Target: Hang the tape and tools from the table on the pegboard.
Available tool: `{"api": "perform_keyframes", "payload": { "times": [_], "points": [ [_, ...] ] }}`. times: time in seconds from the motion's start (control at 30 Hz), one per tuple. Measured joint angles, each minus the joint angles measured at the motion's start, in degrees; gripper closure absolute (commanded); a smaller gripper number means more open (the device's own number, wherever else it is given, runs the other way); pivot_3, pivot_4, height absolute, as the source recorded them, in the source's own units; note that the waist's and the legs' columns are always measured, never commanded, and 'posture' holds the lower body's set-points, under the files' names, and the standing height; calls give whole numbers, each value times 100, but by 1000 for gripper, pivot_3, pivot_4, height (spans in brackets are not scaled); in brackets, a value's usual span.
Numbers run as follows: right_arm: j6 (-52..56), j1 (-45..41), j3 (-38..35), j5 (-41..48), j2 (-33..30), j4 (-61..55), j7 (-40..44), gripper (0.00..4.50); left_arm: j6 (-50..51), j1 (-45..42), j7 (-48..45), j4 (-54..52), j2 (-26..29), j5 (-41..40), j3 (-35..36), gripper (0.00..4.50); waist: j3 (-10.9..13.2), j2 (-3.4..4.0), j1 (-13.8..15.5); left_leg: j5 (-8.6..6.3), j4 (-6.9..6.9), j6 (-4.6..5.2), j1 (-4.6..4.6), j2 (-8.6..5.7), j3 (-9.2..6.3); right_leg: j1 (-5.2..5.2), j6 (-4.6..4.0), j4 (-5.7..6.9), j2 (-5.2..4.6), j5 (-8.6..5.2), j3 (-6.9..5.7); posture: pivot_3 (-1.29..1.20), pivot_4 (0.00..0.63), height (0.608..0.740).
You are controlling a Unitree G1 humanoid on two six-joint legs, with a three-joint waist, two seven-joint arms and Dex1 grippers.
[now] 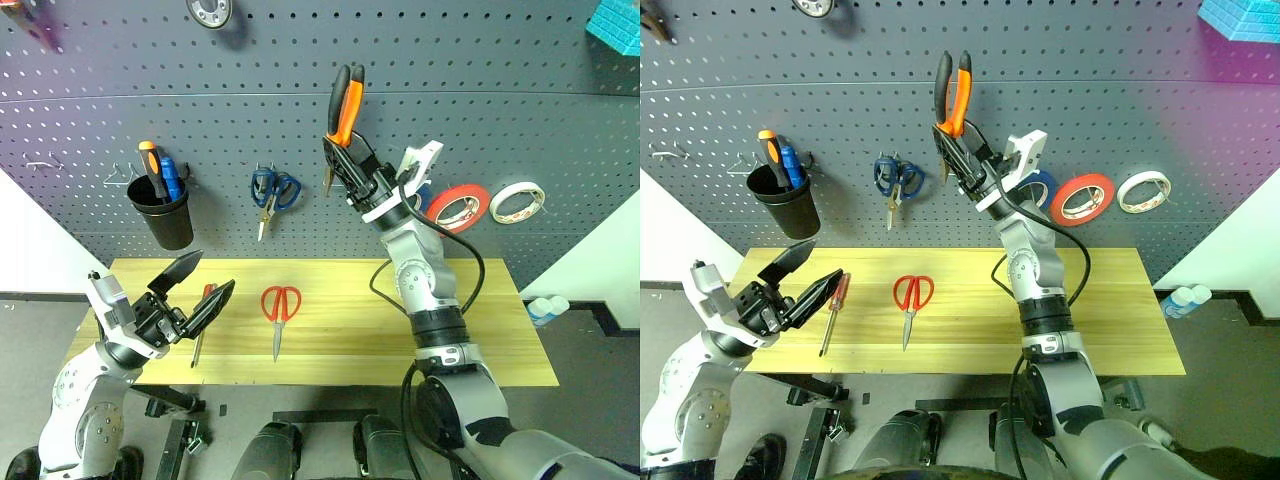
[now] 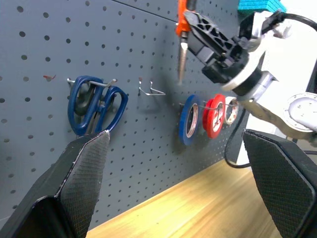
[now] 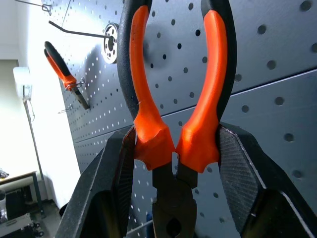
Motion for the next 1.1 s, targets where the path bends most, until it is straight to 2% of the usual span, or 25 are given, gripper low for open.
{"api": "perform_keyframes", "payload": {
  "times": [0.2, 0.6, 0.87, 1.1],
  "points": [
    [-650, -648, -145, -95, 101, 962, 35, 2409, 39, 17, 146, -48, -8, 7, -17, 0, 0, 0, -2, 0, 0, -1, 2, 0, 0, 0, 0, 4, 0, 0, 1, 74, 92, 740],
    [-1902, -1407, -355, -628, 118, 2917, -112, 2409, 180, 140, 346, -351, -9, 4, -147, 0, 3, 4, -79, 1, -1, -1, 6, 0, 0, 0, -2, 14, 0, -1, 3, 87, 110, 740],
    [-2287, -1690, -524, -710, 76, 3478, -136, 2409, 273, 237, 429, -518, -8, -4, -150, 0, 4, 6, -96, 1, -1, -1, 13, 0, 1, 2, -2, 20, 1, -1, 5, 95, 118, 740],
    [-2911, -1735, -495, -1189, -23, 4021, -498, 2409, 303, 314, 486, -553, -8, -11, -150, 0, 9, 11, -96, 1, -7, 0, 52, 0, 2, 40, -7, 21, 1, -5, 7, 102, 123, 740]
  ]
}}
